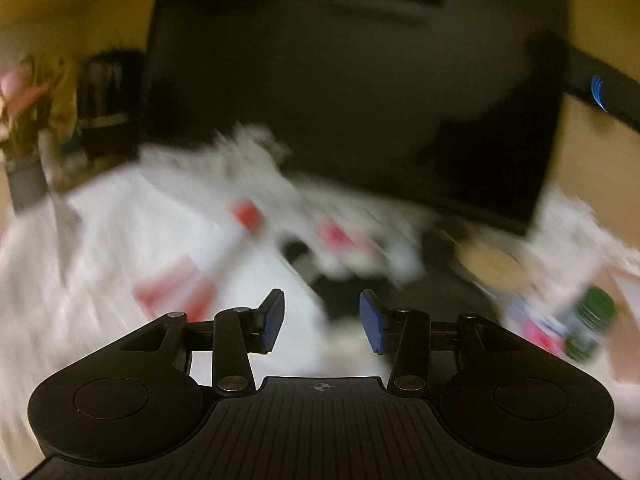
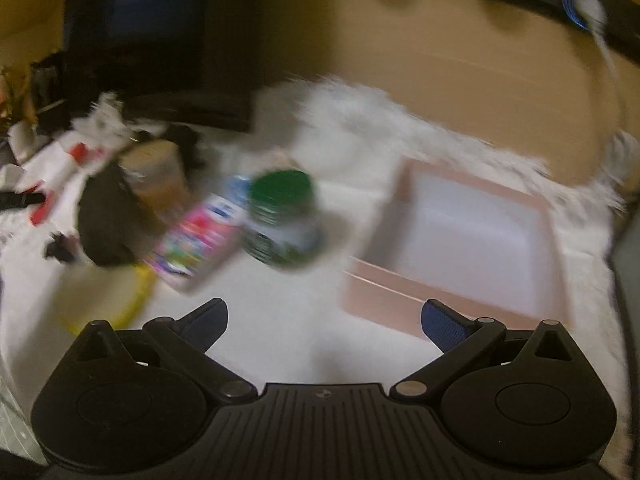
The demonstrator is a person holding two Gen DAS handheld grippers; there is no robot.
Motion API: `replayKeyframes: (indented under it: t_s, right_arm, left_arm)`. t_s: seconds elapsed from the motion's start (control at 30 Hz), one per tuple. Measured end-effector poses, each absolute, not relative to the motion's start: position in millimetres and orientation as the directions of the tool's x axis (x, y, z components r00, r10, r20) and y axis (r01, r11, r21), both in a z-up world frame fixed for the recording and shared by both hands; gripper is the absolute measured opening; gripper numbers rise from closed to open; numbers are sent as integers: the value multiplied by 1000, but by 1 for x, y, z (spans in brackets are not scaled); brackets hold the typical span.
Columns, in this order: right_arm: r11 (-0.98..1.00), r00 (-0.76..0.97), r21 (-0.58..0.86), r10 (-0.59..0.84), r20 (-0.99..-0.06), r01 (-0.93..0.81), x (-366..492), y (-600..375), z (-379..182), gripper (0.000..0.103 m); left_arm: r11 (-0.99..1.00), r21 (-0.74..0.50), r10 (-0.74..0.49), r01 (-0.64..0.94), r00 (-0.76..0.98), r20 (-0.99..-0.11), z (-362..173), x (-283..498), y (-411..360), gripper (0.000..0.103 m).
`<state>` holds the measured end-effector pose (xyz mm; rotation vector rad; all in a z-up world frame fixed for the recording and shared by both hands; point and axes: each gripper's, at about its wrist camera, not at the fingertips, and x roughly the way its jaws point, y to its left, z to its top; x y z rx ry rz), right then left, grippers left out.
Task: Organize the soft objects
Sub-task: 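Grasp the white-red foam rocket with the left gripper while the right grasps the black strap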
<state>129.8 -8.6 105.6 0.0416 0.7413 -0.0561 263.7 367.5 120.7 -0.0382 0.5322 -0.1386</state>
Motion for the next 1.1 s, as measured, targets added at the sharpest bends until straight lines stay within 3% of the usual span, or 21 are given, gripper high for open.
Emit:
replayKeyframes:
  t_s: [0.13,0.3,0.53,0.63,0.7,0.87,1.1]
  right_arm:
    - [998,720,16,-33,-693,61,154,35,94,103]
    - [999,673,0,-29,-739,44,172,82,85,103]
    - [996,668,-38,23,-744,-77,184,116,95,103]
    - [993,667,-23,61,-743,-117,198,133,98,102]
    - [985,674,-20,104,-731,-173,205,149,101,96]
    - [940,596,4,218,-773,-340,234,196,96,56]
    - [868,589,-44,298,-751,-495,261,260,84,49]
  left_arm:
    - [990,1,-118,144,814,-569,125,331,422,46]
    - [984,-19,-142,179,704,-695,97,391,450,46]
    - [977,-41,-172,211,653,-738,63,420,444,46]
    - [975,-21,-165,220,660,-733,61,418,439,40]
    - [974,-17,-168,226,668,-725,63,413,441,38]
    - [971,-92,-217,219,665,-715,71,397,456,32]
    - [950,-200,-311,240,668,-676,101,357,472,32]
